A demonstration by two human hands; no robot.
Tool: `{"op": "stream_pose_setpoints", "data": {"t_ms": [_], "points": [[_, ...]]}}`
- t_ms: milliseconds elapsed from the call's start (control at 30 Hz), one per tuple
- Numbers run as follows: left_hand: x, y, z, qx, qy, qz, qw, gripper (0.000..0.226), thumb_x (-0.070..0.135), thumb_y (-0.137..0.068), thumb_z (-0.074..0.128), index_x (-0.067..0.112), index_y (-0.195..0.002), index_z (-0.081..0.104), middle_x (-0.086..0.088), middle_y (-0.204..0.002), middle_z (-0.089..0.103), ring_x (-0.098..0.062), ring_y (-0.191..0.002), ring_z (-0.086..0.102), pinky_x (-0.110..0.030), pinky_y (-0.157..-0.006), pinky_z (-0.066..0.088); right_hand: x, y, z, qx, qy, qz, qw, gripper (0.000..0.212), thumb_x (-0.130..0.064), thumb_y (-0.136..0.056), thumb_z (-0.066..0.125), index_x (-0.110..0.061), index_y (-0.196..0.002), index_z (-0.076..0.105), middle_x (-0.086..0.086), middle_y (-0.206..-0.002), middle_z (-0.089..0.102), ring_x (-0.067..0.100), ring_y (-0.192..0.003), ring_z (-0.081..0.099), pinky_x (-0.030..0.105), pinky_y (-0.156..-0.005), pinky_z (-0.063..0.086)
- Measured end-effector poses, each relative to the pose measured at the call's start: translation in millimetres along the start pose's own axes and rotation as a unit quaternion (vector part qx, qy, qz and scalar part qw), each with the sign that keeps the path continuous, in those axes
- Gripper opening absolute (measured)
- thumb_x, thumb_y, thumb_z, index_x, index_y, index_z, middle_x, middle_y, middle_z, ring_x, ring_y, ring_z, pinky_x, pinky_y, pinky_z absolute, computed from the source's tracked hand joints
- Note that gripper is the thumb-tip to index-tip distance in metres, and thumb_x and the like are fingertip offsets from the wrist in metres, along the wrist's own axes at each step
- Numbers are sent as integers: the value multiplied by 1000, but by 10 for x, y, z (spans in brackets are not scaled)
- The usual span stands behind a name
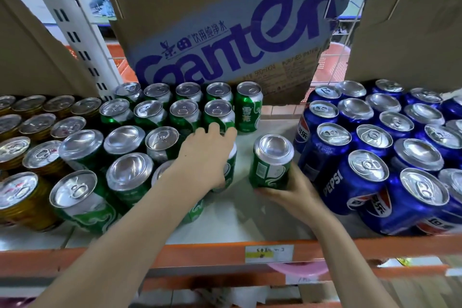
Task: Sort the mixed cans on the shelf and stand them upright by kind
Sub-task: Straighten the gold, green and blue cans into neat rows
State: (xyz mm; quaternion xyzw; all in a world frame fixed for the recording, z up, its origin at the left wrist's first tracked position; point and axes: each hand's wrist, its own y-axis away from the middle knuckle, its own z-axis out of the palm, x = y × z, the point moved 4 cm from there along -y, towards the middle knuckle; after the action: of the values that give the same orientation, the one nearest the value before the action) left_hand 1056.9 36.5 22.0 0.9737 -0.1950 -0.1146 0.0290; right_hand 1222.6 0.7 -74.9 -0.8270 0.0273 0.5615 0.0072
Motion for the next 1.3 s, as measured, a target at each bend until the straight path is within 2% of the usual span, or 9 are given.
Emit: {"op": "stream_pose_setpoints", "data": {"t_ms": [133, 300, 400, 533, 633, 767, 967, 1167, 1300], "points": [[144, -3, -65, 22, 44, 11, 999, 68, 24, -79, 66, 21, -135, 28, -13, -125, 32, -30, -107, 43, -31, -80, 35, -30, 6, -4, 26, -6, -7, 1000, 67, -17, -62, 86, -34, -113, 47, -21, -104, 60, -10, -95, 56, 11, -80, 47], [342, 63, 59, 62, 204, -13, 977, 94, 25, -78, 68, 24, -147, 3, -11, -133, 30, -29, -117, 36, -33, -99, 32, -2, 9, -66, 66, -28, -9, 997, 68, -14, -63, 86, -30, -118, 50, -18, -106, 61, -8, -97, 57, 7, -77, 46], [390, 228, 227, 151, 365, -40, 918, 108, 21, -79, 71, 25, -147, -13, -8, -145, 24, -23, -131, 25, -24, -107, 19, 30, 5, -75, 60, -24, -6, 998, 78, -16, -63, 86, -21, -129, 46, -10, -114, 62, 4, -103, 59, 18, -87, 47], [482, 353, 625, 157, 551, -121, 811, 118, 18, -72, 79, 27, -147, -12, -4, -149, 30, -16, -136, 28, -19, -107, 21, 52, 23, -57, 52, -39, 9, 998, 75, -12, -64, 85, -25, -126, 45, -15, -108, 61, -5, -98, 56, 1, -72, 43], [490, 267, 856, 153, 544, -165, 808, 110, 17, -66, 81, 9, -148, 8, -12, -130, 52, -27, -120, 50, -24, -91, 40, 73, 21, -70, 51, -27, 14, 998, 76, -13, -63, 85, -24, -127, 44, -14, -110, 62, 1, -101, 59, 4, -77, 43], [436, 221, 877, 147, 554, -168, 802, 76, 18, -66, 81, 11, -130, 40, -5, -114, 60, -23, -108, 56, -15, -75, 35, 10, 46, -80, 61, -17, 8, 998, 72, -14, -64, 85, -24, -123, 45, -21, -105, 59, -19, -89, 54, -1, -71, 40], [480, 497, 545, 191, 553, -178, 791, 82, 44, -75, 72, 21, -142, 31, 2, -123, 46, -13, -114, 48, -15, -87, 37, -77, 66, -105, 111, 9, 14, 994, 66, -20, -67, 83, -18, -125, 51, -9, -110, 63, 7, -99, 57, 10, -73, 42], [274, 590, -54, 266, 433, -148, 848, 82, 52, -77, 66, 20, -144, 31, 4, -109, 28, -9, -94, 41, -11, -77, 28, -150, 129, -147, 138, -49, 66, 987, 53, -30, -57, 84, -23, -102, 58, -7, -87, 71, 12, -82, 68, 35, -75, 56], [48, 559, -422, 304, 357, -114, 876, 76, 47, -78, 68, 22, -142, 34, 6, -110, 31, -5, -91, 34, -10, -74, 23, -273, 187, -189, 138, -24, 66, 988, 45, -27, -63, 82, -24, -98, 55, -7, -85, 67, 13, -80, 65, 32, -71, 53]]}}
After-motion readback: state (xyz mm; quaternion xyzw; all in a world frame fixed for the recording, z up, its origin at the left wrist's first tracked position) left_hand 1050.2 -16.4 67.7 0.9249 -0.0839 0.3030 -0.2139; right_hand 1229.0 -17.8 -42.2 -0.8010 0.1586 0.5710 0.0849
